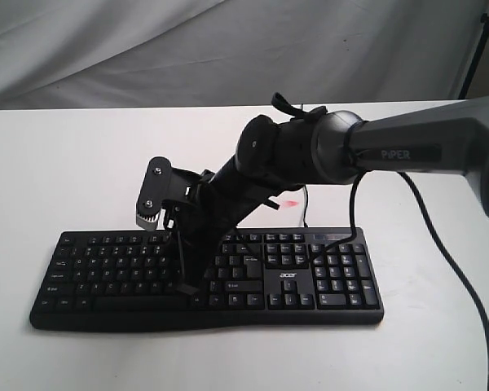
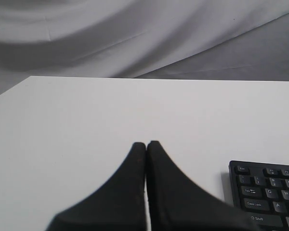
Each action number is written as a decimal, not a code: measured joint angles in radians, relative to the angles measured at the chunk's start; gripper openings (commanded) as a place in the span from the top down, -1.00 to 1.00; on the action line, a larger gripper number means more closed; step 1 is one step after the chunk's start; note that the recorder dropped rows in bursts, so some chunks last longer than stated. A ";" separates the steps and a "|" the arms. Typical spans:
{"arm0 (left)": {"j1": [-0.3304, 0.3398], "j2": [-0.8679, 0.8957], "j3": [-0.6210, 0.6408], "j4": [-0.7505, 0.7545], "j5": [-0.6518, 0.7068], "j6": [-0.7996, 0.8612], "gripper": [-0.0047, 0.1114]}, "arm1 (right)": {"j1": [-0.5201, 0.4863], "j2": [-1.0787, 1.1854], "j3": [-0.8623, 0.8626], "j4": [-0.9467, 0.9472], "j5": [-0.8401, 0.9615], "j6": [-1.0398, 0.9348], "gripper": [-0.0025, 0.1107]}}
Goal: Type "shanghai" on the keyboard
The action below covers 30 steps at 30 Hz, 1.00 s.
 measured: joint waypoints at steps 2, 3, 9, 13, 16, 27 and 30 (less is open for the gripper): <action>0.000 0.000 0.000 0.000 0.000 0.000 0.91 | 0.000 0.000 0.000 0.000 0.000 -0.002 0.96; 0.000 0.000 0.000 0.000 0.000 0.000 0.91 | 0.000 0.000 0.000 0.000 0.000 -0.002 0.96; 0.000 0.000 0.000 0.000 0.000 0.000 0.91 | 0.000 0.000 0.000 0.000 0.000 -0.004 0.96; 0.000 0.000 0.000 0.000 0.000 0.000 0.91 | 0.000 0.003 0.000 0.000 0.000 -0.004 0.96; 0.000 0.000 0.000 0.000 0.000 0.000 0.91 | 0.000 0.015 0.000 0.004 -0.006 -0.008 0.96; 0.000 0.000 0.000 0.000 0.000 0.000 0.91 | 0.000 0.021 0.000 0.030 -0.009 -0.039 0.96; 0.000 0.000 0.000 0.000 0.000 0.000 0.91 | 0.000 0.021 0.000 0.030 -0.009 -0.041 0.96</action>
